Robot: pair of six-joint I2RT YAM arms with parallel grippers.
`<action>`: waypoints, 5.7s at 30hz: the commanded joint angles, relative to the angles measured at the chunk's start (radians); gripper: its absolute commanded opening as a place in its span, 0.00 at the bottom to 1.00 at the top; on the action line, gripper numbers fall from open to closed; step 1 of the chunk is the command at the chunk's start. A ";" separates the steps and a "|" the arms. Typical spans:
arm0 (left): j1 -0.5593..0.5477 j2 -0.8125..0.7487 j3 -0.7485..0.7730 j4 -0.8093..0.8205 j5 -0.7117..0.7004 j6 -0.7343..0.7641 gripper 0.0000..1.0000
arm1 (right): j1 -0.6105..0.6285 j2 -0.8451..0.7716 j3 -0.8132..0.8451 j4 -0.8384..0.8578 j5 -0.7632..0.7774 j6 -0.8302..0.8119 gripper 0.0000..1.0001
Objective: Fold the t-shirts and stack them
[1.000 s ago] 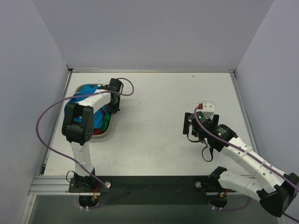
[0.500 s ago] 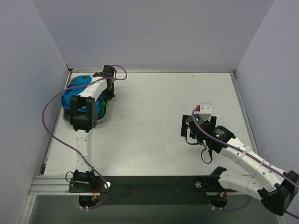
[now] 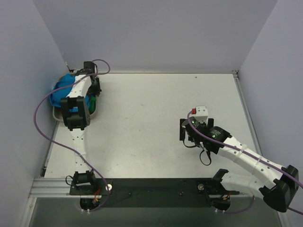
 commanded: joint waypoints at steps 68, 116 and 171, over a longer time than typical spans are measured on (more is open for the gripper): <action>0.127 -0.567 -0.346 0.075 -0.141 -0.387 0.00 | 0.182 0.048 -0.029 0.018 0.101 0.085 1.00; -0.793 -0.846 -0.452 0.077 -0.170 -0.342 0.95 | 0.026 0.062 0.189 -0.275 0.327 0.147 1.00; -0.293 0.122 0.247 -0.078 -0.023 -0.316 0.54 | -0.615 0.999 0.829 0.070 -0.402 -0.088 0.98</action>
